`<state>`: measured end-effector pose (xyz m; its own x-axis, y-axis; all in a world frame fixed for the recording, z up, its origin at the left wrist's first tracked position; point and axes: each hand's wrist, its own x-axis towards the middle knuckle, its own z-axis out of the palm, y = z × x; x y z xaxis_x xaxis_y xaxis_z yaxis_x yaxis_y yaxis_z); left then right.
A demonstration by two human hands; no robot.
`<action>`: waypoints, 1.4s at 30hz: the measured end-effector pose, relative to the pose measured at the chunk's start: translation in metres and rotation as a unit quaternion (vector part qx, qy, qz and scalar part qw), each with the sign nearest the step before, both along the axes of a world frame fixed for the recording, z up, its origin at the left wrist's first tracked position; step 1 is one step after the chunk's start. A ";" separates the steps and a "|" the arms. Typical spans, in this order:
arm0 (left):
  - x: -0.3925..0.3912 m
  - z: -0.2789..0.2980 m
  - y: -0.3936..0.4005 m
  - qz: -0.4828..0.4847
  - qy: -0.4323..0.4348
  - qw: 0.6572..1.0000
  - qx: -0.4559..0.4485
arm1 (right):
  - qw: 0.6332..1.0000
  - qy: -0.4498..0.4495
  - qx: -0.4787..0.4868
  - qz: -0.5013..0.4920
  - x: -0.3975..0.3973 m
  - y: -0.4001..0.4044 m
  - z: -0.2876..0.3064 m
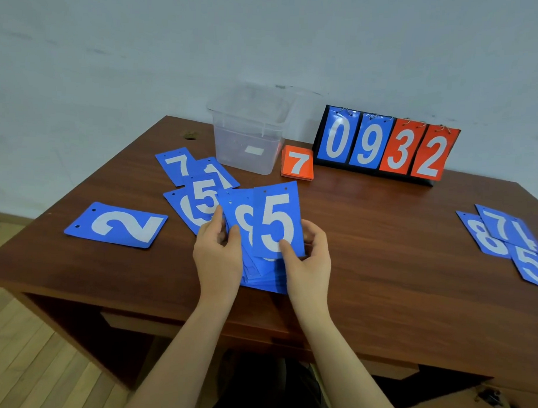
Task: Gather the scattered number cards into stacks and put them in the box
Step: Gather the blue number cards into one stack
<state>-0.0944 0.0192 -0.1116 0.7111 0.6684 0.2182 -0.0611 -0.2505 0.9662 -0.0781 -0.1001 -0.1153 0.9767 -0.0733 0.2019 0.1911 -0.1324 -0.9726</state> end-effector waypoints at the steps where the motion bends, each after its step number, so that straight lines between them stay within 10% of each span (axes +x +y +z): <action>1: -0.001 -0.001 0.001 -0.001 0.000 1.000 -0.005 | 1.000 -0.001 0.004 0.008 -0.001 0.001 0.000; 10: -0.005 0.002 0.008 -0.022 -0.006 0.998 -0.056 | 0.986 0.029 -0.165 0.002 0.006 0.009 -0.001; 21: -0.014 0.012 0.069 -0.041 0.007 0.999 0.023 | 0.980 0.040 0.041 0.191 0.016 0.063 0.015; 24: -0.015 0.006 0.097 0.009 0.115 0.986 0.123 | 0.982 0.058 0.058 0.169 0.020 0.072 0.017; 30: -0.014 -0.017 0.146 0.017 0.411 0.850 0.329 | 0.992 0.080 0.021 0.097 0.033 0.067 0.011; 37: -0.025 -0.014 0.126 -0.120 0.188 0.934 0.280 | 0.994 0.085 -0.001 0.070 0.027 0.059 -0.003; 42: -0.025 -0.020 0.119 -0.009 0.339 0.882 0.327 | 0.993 0.092 -0.016 0.068 0.027 0.058 -0.004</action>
